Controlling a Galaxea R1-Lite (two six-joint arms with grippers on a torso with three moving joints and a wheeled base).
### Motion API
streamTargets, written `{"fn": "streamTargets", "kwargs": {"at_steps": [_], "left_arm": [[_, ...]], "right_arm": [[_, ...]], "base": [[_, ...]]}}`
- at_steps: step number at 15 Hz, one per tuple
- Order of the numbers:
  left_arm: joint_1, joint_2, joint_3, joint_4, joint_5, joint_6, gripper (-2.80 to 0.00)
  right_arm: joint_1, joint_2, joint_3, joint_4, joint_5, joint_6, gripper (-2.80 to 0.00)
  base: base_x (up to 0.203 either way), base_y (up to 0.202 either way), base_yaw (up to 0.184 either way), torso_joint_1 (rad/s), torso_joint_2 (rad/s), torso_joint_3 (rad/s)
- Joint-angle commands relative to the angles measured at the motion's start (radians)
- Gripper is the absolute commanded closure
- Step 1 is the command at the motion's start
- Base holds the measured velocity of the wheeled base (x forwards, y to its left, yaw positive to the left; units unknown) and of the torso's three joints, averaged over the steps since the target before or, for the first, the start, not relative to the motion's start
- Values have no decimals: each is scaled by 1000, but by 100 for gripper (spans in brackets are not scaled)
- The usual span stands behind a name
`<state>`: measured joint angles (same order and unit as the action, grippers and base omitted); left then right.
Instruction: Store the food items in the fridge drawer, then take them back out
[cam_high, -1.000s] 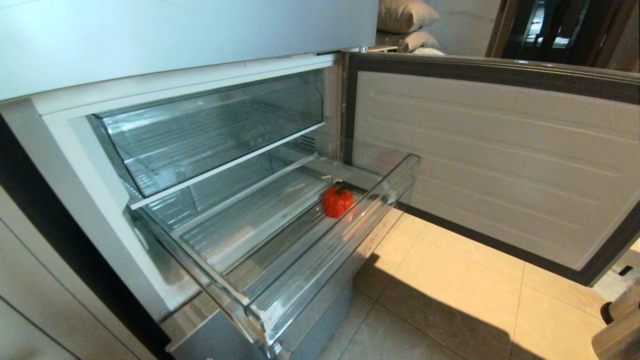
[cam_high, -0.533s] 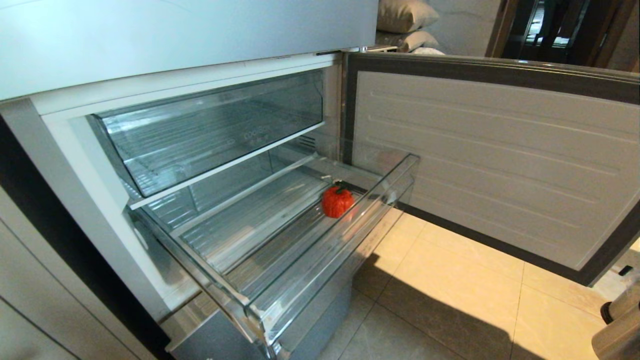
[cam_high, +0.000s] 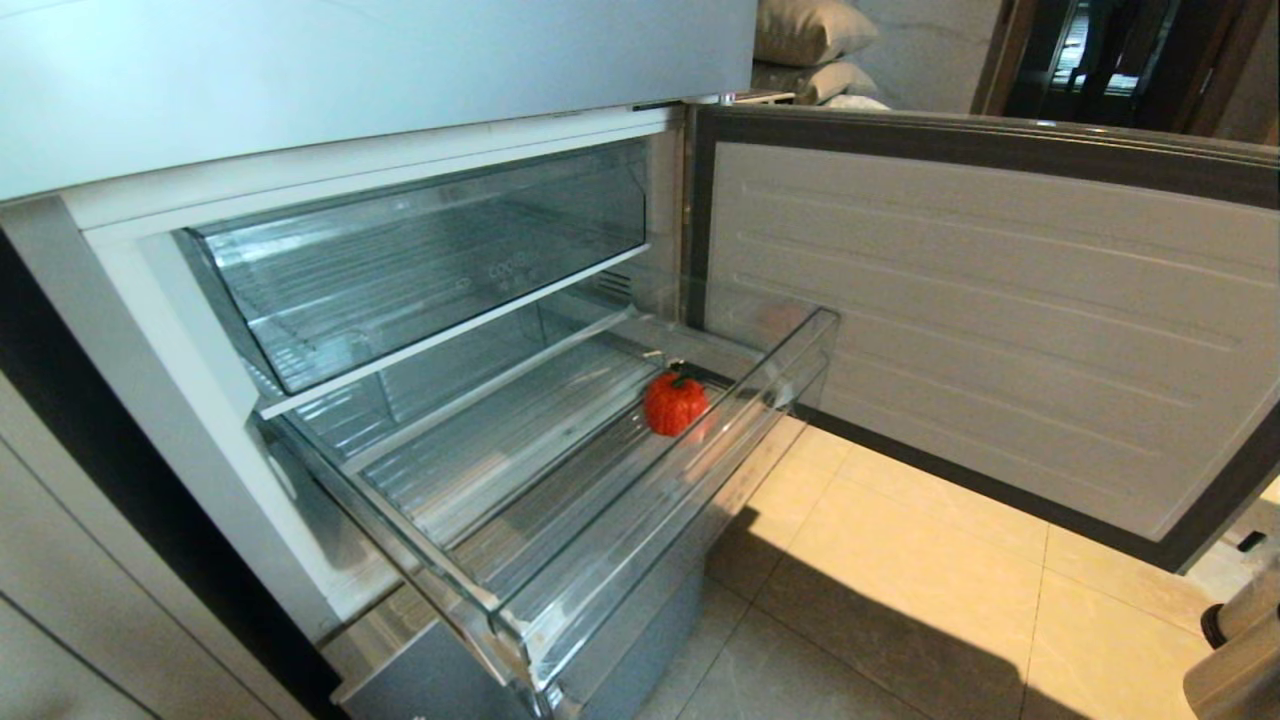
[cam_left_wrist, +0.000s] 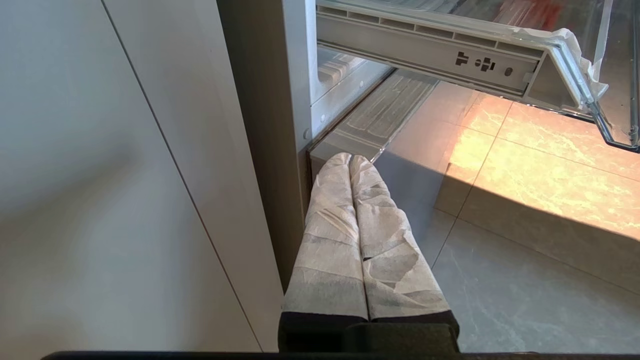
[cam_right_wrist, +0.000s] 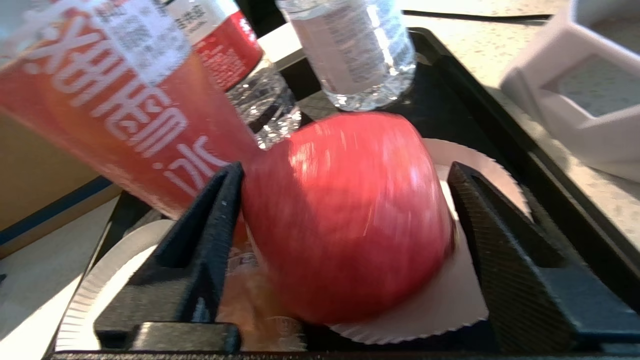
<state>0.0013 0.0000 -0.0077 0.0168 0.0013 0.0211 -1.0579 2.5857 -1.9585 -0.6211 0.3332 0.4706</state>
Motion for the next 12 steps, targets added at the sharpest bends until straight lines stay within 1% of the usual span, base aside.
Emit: {"fn": "streamTargets", "kwargs": {"at_steps": [1, 3, 5, 9, 11, 12], "left_arm": [[0, 0, 0, 0, 0, 0, 0], [0, 0, 0, 0, 0, 0, 0], [0, 0, 0, 0, 0, 0, 0], [0, 0, 0, 0, 0, 0, 0], [0, 0, 0, 0, 0, 0, 0], [0, 0, 0, 0, 0, 0, 0]], "right_arm": [[-2, -6, 1, -3, 1, 3, -280], [-3, -24, 4, 1, 1, 5, -280], [-7, -76, 7, 8, -1, 23, -280], [-38, -233, 19, 125, -3, 36, -280], [-47, -298, 62, 144, -5, 37, -280], [-50, -335, 93, 152, -6, 35, 0]], "base": [[0, 0, 0, 0, 0, 0], [0, 0, 0, 0, 0, 0], [0, 0, 0, 0, 0, 0], [0, 0, 0, 0, 0, 0], [0, 0, 0, 0, 0, 0], [0, 0, 0, 0, 0, 0]]}}
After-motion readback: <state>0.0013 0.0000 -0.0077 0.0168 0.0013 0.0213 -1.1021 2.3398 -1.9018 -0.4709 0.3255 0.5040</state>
